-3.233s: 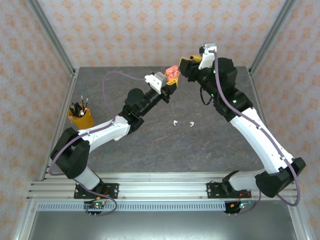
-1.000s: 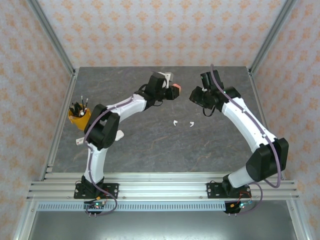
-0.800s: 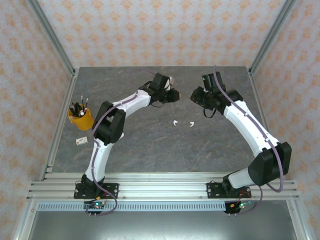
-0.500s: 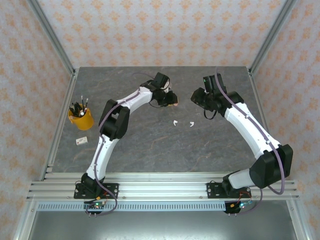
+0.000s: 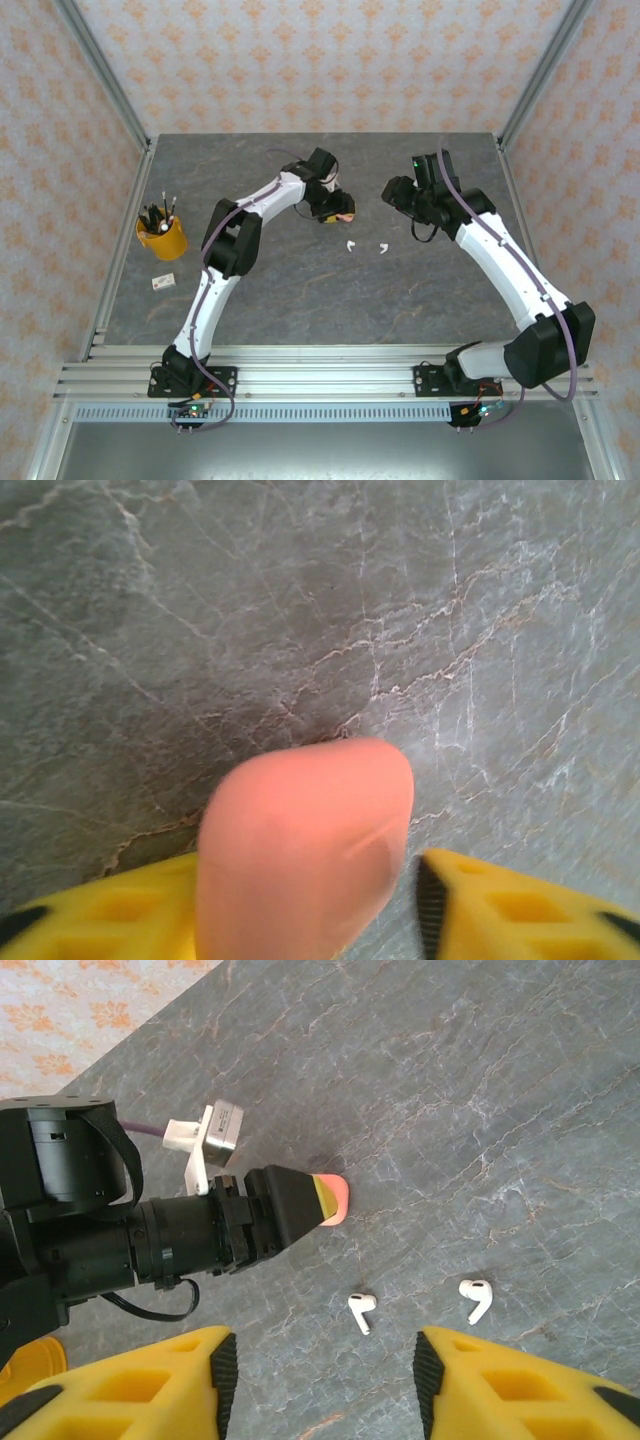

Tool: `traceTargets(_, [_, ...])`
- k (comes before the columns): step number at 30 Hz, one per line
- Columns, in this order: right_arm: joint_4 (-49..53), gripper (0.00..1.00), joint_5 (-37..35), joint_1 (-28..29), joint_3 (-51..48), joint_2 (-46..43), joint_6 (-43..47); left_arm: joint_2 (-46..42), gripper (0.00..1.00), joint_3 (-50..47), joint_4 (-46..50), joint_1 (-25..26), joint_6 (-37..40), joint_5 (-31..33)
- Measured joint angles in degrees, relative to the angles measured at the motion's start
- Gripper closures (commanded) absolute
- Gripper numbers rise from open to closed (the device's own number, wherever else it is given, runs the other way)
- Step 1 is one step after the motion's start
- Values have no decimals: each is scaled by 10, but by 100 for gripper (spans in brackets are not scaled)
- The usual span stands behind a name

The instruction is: Insert the wireless bluetooth earbuds into the charging case

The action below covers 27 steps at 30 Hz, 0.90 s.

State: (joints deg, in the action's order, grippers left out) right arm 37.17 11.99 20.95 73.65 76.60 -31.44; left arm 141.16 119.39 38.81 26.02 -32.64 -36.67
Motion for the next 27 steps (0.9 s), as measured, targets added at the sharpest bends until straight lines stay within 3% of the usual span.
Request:
traceTargets(1, [0,42,0,0,-1,-2,0,0,25,3,1,-2,1,0])
traceTargets(6, [-2,33,6,2,-15,-13,0,-14,14,7,19,-6,28,23])
traceTargets(7, [-4,32,7,3,-20,-16,1,-22,1,3,24,-8,35,32])
traceTargets(12, [-9,28,9,40,-37,-19,2,-132,0,-75,31,-34,52,74])
traceTargets(18, [-28,23,-1,136,-38,3,24,-350,0,-207,3,-55,62,138])
traceTargets(23, [-40,14,-15,213,-30,70,52,-489,0,-291,-19,-61,73,195])
traceTargets(27, [-45,12,-31,271,3,146,84,-538,0,-316,-20,-103,73,221])
